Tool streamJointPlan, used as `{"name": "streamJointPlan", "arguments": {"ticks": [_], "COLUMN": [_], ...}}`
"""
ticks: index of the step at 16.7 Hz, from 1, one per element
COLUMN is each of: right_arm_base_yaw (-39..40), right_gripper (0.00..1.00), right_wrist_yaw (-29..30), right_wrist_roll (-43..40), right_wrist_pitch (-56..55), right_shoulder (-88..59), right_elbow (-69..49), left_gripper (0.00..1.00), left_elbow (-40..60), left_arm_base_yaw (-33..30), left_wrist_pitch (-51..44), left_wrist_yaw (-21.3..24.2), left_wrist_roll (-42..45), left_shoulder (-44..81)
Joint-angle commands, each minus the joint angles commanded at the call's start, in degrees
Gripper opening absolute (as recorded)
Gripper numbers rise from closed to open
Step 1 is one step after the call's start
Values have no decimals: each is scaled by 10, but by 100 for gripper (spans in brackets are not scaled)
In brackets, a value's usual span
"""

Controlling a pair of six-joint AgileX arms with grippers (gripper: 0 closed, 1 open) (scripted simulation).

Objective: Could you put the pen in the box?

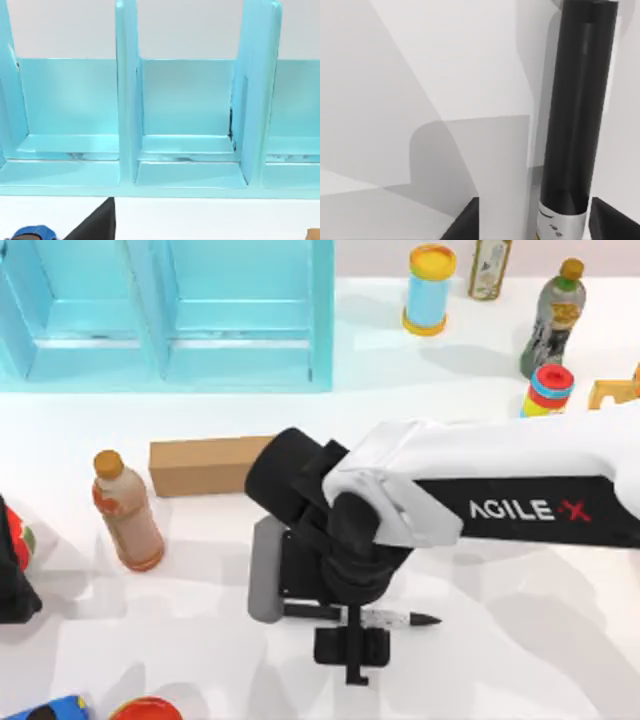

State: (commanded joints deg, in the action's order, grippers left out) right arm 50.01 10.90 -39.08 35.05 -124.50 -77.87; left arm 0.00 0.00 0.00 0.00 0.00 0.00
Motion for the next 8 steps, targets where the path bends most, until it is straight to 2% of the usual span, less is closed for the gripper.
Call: {"name": "streamJointPlan", "arguments": {"ticks": [4, 5, 8], "right_arm_base_yaw": [0, 10, 12], "right_gripper": [0, 0, 0], "right_wrist_yaw": [0, -33, -33], "right_wrist_roll": [0, 30, 29], "right_wrist_pitch": [0, 55, 78], "right_shoulder": [0, 56, 62], "right_elbow": [0, -1, -22], "left_gripper": [100, 100, 100], "left_elbow": [0, 0, 0], "left_arm_base_yaw": [0, 0, 0], "left_wrist_pitch": [0, 0, 0], "left_wrist_yaw": [0, 0, 0], "left_wrist_roll": [0, 0, 0], "left_shoulder": [0, 0, 0]}}
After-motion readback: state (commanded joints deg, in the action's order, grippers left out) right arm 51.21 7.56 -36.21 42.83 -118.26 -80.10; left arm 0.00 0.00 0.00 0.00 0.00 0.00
